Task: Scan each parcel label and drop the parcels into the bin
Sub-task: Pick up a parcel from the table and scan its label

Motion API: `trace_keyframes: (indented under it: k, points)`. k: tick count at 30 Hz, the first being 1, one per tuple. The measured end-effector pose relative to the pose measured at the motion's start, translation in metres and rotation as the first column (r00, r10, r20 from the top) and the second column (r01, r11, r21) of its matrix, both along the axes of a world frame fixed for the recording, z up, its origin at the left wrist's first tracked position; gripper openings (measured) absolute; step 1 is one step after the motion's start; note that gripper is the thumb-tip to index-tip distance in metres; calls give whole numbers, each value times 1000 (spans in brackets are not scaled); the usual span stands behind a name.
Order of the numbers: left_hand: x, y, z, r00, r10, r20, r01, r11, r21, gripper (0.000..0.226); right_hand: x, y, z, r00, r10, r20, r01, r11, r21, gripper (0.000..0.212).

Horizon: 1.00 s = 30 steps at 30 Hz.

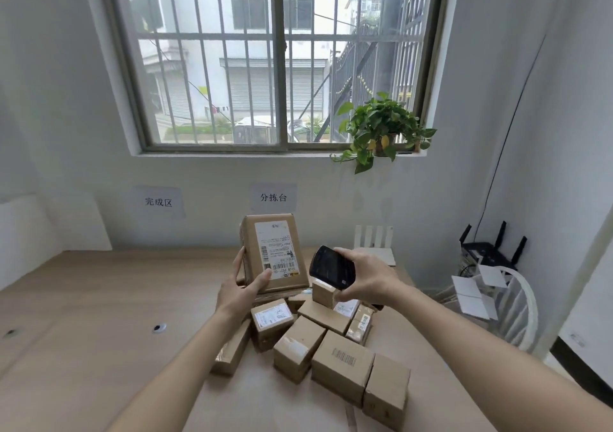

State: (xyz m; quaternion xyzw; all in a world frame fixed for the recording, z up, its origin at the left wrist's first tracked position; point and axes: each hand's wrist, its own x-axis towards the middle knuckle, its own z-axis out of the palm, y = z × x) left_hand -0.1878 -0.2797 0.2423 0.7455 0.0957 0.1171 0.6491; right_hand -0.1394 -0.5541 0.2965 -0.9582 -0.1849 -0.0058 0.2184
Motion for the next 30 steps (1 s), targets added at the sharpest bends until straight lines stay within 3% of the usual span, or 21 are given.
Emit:
trace_keyframes:
  k: [7, 15, 23, 30]
  points:
    - [-48, 47, -21, 989, 141, -53, -142, 990, -9, 76, 0, 79, -28, 987, 158, -1, -158, 987, 41, 105]
    - [-126, 157, -20, 936, 350, -29, -350, 937, -13, 75, -33, 220, -28, 945, 324, 43, -326, 943, 68, 101]
    - [-235, 308, -7, 866, 500, -16, -500, 864, -59, 71, -107, 415, -16, 813, 573, -107, -556, 817, 151, 89]
    - [-338, 430, -7, 764, 645, -9, -643, 760, -93, 60, -200, 578, -15, 689, 718, -98, -675, 685, 272, 81]
